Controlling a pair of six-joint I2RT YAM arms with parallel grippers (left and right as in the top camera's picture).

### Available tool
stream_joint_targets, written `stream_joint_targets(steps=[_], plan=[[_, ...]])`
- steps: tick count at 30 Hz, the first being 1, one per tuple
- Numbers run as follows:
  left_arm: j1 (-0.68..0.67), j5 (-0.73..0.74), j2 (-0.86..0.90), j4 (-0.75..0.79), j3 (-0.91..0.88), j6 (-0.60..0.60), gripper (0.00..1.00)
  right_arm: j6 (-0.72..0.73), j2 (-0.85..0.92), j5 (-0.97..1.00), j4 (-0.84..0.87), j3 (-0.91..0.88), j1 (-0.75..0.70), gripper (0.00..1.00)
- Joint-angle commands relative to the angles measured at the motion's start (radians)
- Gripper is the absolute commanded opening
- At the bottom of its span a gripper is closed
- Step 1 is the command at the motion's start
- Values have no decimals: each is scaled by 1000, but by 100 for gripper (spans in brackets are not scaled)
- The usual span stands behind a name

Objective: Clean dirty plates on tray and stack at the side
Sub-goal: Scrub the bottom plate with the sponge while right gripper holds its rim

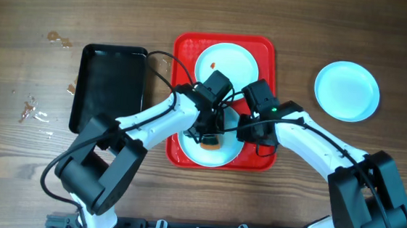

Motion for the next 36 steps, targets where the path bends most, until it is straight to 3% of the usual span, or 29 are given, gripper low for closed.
stream_joint_targets(steps=[1,7,12,13,15,19,26,30,36], plan=[[7,-40,64,0,-6,-14,4,1,5,-1,2,-5,2,39],[45,12,62,-3,-3,-13,4,-1,6,-1,-3,-5,2,36],[49,16,62,1,-3,-13,4,-123,6,-34,31,-5,2,35],[49,24,62,1,-3,-14,4,-152,6,-50,37,-5,2,32],[49,28,62,0,-3,-13,4,-117,12,4,36,-8,1,15],[49,35,62,0,-3,-14,4,-68,36,26,33,-24,0,5],[49,35,62,-1,-3,-14,4,137,38,80,-42,-27,-42,4],[49,18,62,-3,-3,-6,4,159,38,79,-64,-27,-74,3],[49,-186,62,-12,-3,76,4,156,38,82,-70,-27,-82,4]])
